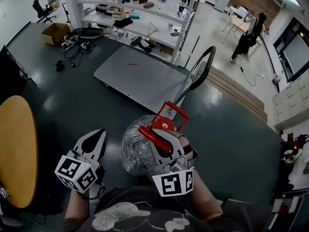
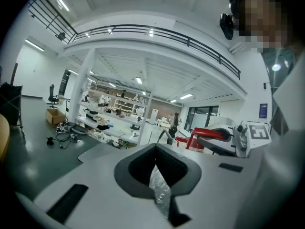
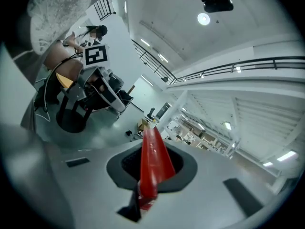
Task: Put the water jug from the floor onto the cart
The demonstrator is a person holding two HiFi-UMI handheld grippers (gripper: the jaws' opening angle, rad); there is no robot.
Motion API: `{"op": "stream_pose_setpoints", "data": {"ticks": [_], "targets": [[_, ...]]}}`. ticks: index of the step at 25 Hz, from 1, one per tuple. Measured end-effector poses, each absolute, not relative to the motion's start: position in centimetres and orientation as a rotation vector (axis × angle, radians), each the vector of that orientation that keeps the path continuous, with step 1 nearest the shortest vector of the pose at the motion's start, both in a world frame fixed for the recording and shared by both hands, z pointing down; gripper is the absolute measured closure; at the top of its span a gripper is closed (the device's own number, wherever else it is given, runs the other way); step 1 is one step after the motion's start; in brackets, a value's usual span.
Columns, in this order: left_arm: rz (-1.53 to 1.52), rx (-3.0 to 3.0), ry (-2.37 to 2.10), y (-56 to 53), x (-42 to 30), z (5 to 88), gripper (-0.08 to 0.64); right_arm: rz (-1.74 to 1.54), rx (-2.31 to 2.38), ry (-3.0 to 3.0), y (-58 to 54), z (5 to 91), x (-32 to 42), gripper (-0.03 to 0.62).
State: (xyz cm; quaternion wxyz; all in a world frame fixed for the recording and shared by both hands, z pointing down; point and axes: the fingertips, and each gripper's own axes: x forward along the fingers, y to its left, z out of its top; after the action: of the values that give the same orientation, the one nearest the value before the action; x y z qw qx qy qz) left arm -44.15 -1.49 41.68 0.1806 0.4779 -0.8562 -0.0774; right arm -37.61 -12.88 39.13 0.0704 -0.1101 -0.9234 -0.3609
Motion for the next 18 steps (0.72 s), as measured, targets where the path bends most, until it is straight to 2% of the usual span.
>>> {"op": "stream_pose_setpoints", "data": {"ticks": [12, 18], "targets": [[-0.213, 1.307, -2.416, -7.0, -54.6, 42.3, 0.552, -0.997, -0.363, -2.78, -19.7, 40.3, -49.9, 0.581], [-0.217, 1.395, -2.361, -10.1, -62.5, 43.0, 0.552, -0.975, -0.262, -2.751, -22.3, 41.1, -56.5, 0.583]]}}
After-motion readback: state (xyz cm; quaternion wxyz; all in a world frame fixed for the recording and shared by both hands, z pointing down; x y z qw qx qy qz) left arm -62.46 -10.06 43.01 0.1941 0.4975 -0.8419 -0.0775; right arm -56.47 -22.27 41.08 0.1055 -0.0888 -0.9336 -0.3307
